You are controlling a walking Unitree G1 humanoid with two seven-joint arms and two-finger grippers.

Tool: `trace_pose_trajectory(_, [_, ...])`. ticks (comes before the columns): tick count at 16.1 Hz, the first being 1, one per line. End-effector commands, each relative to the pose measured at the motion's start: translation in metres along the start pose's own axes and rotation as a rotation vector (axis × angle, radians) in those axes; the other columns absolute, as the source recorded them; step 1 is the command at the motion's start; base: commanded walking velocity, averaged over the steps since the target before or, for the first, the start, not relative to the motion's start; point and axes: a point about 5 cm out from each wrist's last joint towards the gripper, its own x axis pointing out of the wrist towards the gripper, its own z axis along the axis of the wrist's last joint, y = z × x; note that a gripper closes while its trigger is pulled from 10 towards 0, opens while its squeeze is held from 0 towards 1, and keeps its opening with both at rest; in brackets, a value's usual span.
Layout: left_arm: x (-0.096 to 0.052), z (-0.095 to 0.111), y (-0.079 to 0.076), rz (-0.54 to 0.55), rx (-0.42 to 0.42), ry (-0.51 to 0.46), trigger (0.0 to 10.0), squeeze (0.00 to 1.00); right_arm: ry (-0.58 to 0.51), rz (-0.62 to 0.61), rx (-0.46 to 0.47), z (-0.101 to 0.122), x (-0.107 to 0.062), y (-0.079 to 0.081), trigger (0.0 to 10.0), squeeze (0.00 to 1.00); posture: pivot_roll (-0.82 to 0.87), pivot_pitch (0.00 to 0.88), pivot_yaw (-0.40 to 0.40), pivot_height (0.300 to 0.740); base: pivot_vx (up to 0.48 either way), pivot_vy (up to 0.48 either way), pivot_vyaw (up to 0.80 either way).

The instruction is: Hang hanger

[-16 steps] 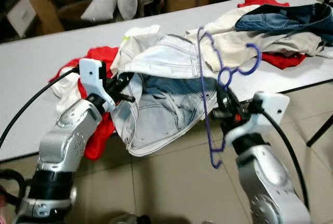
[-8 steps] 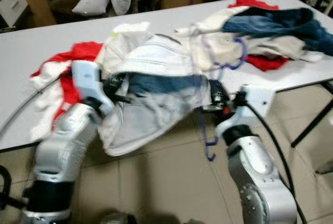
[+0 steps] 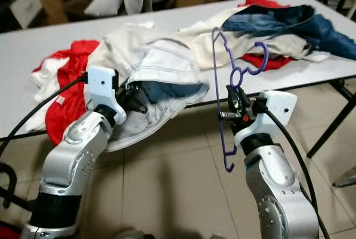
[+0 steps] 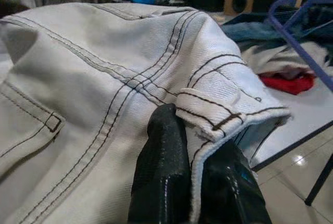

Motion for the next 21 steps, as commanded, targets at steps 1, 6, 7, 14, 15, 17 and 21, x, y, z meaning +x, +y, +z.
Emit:
trace_pose_trajectory(1, [-0.001, 0.004, 0.004, 0.010, 0.012, -0.012, 10.0, 0.00, -0.014, 0.015, 0.005, 0.003, 0.000, 0.003, 10.0, 0.00, -0.01, 0.046, 0.097, 0.740, -0.289, 0.000, 0.00])
trace_pose_trajectory(6, [-0.003, 0.003, 0.002, 0.011, 0.010, -0.004, 10.0, 0.00, -0.012, 0.022, -0.001, 0.003, 0.000, 0.004, 10.0, 0.00, 0.00, 0.051, 0.090, 0.740, -0.286, 0.000, 0.00])
trace_pose_trajectory(7, [-0.003, 0.003, 0.002, 0.011, 0.010, -0.004, 10.0, 0.00, -0.012, 0.022, -0.001, 0.003, 0.000, 0.004, 10.0, 0.00, 0.00, 0.051, 0.090, 0.740, -0.266, 0.000, 0.00])
trace_pose_trajectory(14, [-0.011, -0.018, 0.008, -0.005, 0.039, 0.049, 10.0, 0.00, 0.075, -0.001, -0.054, -0.017, -0.014, -0.009, 10.0, 0.00, 0.00, 0.051, 0.093, 0.740, 0.000, -0.042, 0.00])
trace_pose_trajectory(15, [-0.014, -0.023, 0.008, -0.015, 0.052, 0.068, 10.0, 0.00, 0.086, -0.013, -0.052, -0.020, -0.016, -0.012, 10.0, 0.00, 0.00, 0.051, 0.093, 0.740, 0.000, -0.371, 0.00])
trace_pose_trajectory(17, [-0.015, -0.026, 0.005, -0.042, 0.057, 0.076, 10.0, 0.00, 0.091, -0.009, -0.052, -0.022, -0.017, -0.010, 10.0, 0.00, 0.00, 0.051, 0.093, 0.740, 0.000, -0.409, 0.00])
trace_pose_trajectory(21, [-0.014, -0.026, 0.002, -0.063, 0.052, 0.071, 10.0, 0.00, 0.084, -0.007, -0.055, -0.023, -0.016, -0.009, 10.0, 0.00, 0.00, 0.045, 0.094, 0.740, 0.000, -0.409, 0.00])
